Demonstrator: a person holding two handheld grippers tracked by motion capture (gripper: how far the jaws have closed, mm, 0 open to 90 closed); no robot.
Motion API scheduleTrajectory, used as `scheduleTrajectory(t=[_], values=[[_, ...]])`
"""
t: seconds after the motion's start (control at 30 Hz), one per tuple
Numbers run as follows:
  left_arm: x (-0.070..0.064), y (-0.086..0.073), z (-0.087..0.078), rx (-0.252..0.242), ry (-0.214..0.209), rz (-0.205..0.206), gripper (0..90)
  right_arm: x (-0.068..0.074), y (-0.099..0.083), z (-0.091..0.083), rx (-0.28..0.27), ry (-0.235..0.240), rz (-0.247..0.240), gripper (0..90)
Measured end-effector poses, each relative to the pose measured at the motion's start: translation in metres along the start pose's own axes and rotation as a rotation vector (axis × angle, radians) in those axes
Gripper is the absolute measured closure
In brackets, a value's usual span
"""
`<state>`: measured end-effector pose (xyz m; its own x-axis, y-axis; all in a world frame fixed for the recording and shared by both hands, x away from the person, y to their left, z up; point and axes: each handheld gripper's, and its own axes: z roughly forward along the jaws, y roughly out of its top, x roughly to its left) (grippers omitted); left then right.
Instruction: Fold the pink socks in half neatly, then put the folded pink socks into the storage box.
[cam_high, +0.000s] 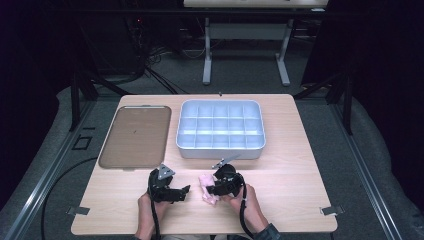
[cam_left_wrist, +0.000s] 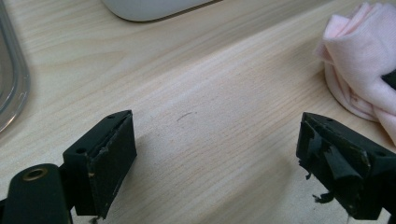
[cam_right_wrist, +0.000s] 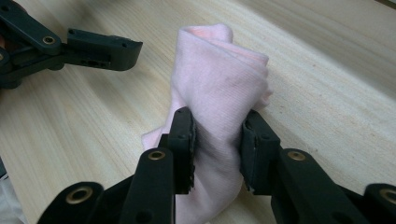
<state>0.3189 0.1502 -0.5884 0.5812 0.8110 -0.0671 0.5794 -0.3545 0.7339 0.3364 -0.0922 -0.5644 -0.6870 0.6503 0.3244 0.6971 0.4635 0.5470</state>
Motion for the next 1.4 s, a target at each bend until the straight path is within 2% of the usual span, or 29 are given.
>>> scheduleTrajectory(t=[0.2,0.23,0.37,0.57,0.87,0.93,0.97,1.4], values=[[-0.002,-0.001,0.001,-0.009,0.009,0.013,11.1,-0.001,0.000,-0.001,-0.002,-0.004,0.000,71.8],[-0.002,-0.001,0.001,-0.009,0.014,0.016,11.5,-0.001,0.000,-0.003,0.016,-0.045,-0.001,72.1],[-0.007,-0.001,0.003,0.005,0.049,0.047,11.8,-0.004,-0.002,-0.003,-0.017,-0.024,0.009,72.6],[-0.007,-0.002,0.003,0.003,0.054,0.046,11.1,0.000,-0.001,-0.014,-0.032,-0.038,-0.011,72.5],[-0.008,-0.002,0.003,0.003,0.055,0.044,11.0,-0.002,-0.001,-0.035,-0.117,-0.070,-0.018,72.1],[-0.008,-0.002,0.003,0.003,0.056,0.045,11.0,-0.004,0.000,-0.038,-0.111,-0.081,-0.025,72.0],[-0.008,-0.002,0.003,0.002,0.056,0.044,11.0,-0.005,0.000,-0.039,-0.128,-0.086,-0.022,72.0],[-0.008,-0.001,0.003,0.002,0.058,0.043,11.1,-0.016,-0.005,-0.053,-0.157,-0.132,0.008,71.6]])
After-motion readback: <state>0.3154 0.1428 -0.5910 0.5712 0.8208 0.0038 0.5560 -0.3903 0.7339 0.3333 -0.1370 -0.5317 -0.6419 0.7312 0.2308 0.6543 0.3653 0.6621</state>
